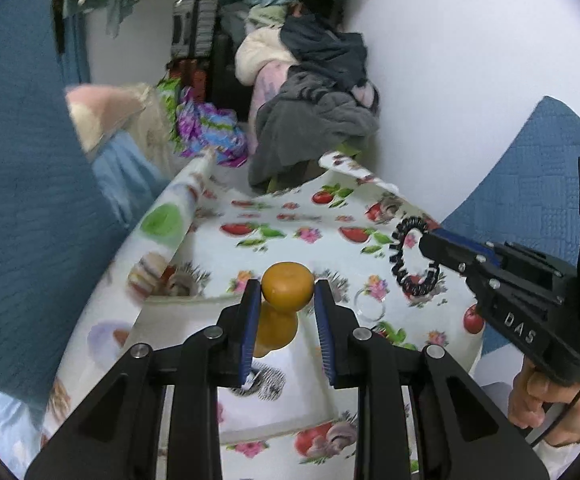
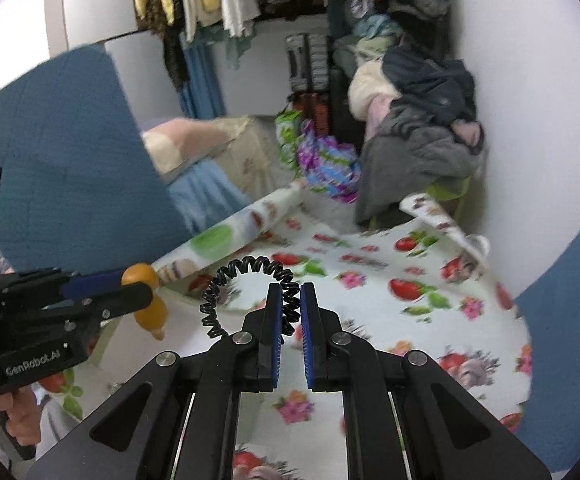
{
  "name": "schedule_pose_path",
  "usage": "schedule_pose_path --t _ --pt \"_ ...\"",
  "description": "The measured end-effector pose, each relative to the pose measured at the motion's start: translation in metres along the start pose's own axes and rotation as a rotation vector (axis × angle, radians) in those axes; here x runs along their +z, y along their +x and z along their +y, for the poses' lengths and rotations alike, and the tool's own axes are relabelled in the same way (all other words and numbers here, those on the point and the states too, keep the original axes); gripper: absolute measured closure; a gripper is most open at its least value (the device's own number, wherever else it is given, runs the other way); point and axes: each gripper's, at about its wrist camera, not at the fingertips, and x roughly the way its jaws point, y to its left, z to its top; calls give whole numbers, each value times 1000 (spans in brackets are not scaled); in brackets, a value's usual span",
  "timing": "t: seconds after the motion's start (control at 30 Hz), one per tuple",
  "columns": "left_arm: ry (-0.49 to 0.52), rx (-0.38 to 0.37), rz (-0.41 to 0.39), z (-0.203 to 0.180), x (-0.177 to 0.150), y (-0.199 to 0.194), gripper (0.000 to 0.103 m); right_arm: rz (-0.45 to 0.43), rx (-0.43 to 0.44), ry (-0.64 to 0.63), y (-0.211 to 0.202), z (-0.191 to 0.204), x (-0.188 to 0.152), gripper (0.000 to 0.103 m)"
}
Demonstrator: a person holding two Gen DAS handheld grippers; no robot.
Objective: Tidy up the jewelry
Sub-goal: 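Carry both items into the white box and open both tools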
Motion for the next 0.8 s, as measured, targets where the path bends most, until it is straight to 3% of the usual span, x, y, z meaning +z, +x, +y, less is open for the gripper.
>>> schedule_pose_path --t 0.4,0.8 --pt "-88 28 127 52 -57 38 75 196 72 -17 63 54 -67 96" --pt "-118 38 199 75 -84 52 75 254 73 -29 83 72 -89 95"
